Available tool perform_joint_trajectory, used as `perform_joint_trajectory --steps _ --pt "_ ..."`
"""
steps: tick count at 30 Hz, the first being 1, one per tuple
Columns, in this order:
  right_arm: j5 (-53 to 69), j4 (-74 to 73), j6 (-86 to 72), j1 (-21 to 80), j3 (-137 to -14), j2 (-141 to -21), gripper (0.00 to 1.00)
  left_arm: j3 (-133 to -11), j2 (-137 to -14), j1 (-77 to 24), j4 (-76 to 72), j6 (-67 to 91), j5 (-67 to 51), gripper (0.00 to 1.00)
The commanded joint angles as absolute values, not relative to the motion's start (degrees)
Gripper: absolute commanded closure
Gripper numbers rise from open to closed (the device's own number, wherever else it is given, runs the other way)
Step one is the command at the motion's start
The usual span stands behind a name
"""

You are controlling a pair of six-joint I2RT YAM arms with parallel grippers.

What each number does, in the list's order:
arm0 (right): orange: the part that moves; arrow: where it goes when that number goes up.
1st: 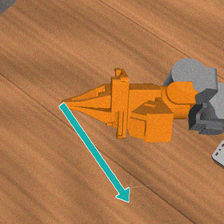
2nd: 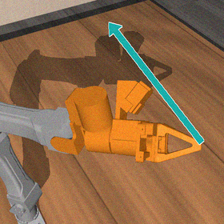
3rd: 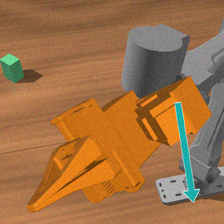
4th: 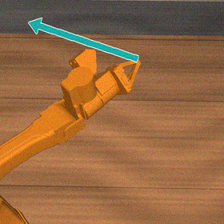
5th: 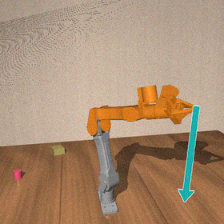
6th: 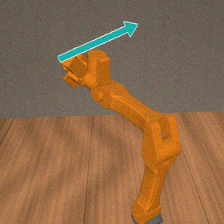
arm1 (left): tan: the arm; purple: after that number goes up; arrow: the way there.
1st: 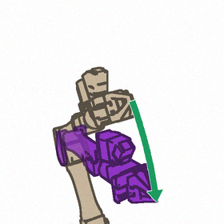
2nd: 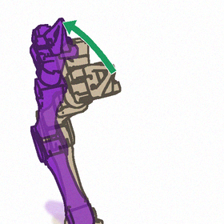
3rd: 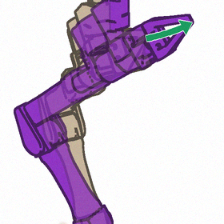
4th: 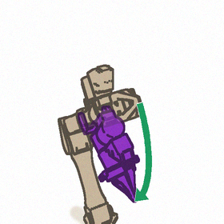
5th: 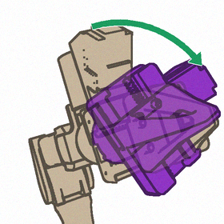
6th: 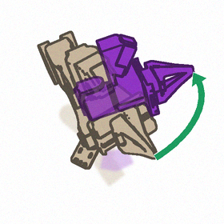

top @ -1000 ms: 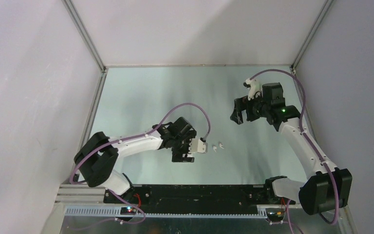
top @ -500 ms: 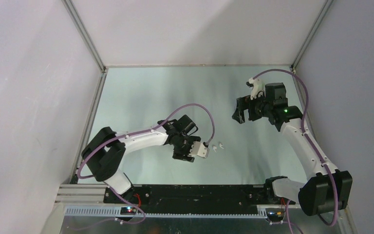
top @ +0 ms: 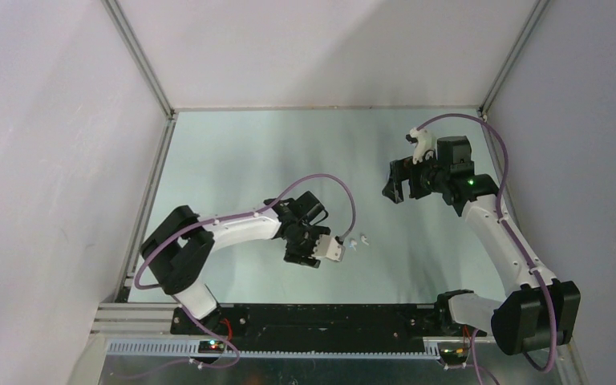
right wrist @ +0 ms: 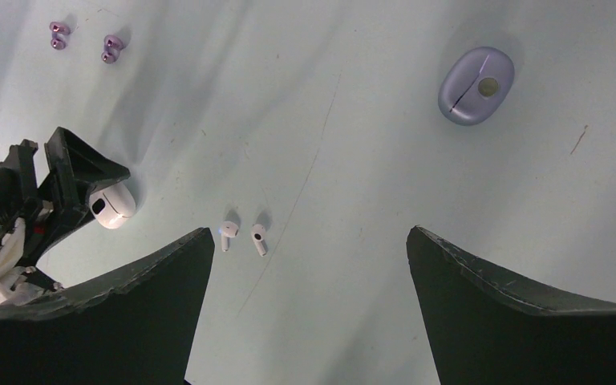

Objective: Insert the wireless bluetooth earbuds into the charging case
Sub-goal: Pick up the charging case at the center of the board.

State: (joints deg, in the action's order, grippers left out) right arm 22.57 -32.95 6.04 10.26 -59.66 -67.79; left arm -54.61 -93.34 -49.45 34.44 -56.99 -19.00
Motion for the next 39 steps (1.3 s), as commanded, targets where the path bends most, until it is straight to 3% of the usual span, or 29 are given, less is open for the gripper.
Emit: perform_joint_trajectory --steps 1,5,13,17,26,34,39 --pt "22.94 -32.71 5.97 9.99 -60.98 -66.71 0.05 -56.75 -95.27 -50.33 33.76 -58.1 -16.82 0.32" --pt "22.85 -32.94 6.02 10.0 -60.91 -66.63 0.05 -57.41 -96.64 -50.45 33.02 -58.0 -16.18 0.35" --pt "22.59 -33.38 5.19 9.5 -61.68 -66.96 0.05 -56.91 -92.92 -47.87 30.88 -55.78 -16.96 0.57" --pt "24.23 -36.89 2.04 9.45 -66.43 -69.71 0.08 -59.13 -88.51 -43.79 28.29 -52.88 -16.42 0.62" --pt "36.21 -37.17 -5.07 13.04 -78.74 -83.47 0.15 -70.43 -84.03 -35.78 24.05 -47.61 -14.47 0.65" --pt "45.01 -33.69 -8.31 18.89 -98.92 -101.04 0.17 -75.5 -83.74 -33.59 21.14 -44.89 -16.37 0.66" --pt "48.3 -32.66 -9.33 21.78 -103.83 -105.69 0.2 -76.43 -83.55 -33.48 21.89 -44.6 -17.41 0.67"
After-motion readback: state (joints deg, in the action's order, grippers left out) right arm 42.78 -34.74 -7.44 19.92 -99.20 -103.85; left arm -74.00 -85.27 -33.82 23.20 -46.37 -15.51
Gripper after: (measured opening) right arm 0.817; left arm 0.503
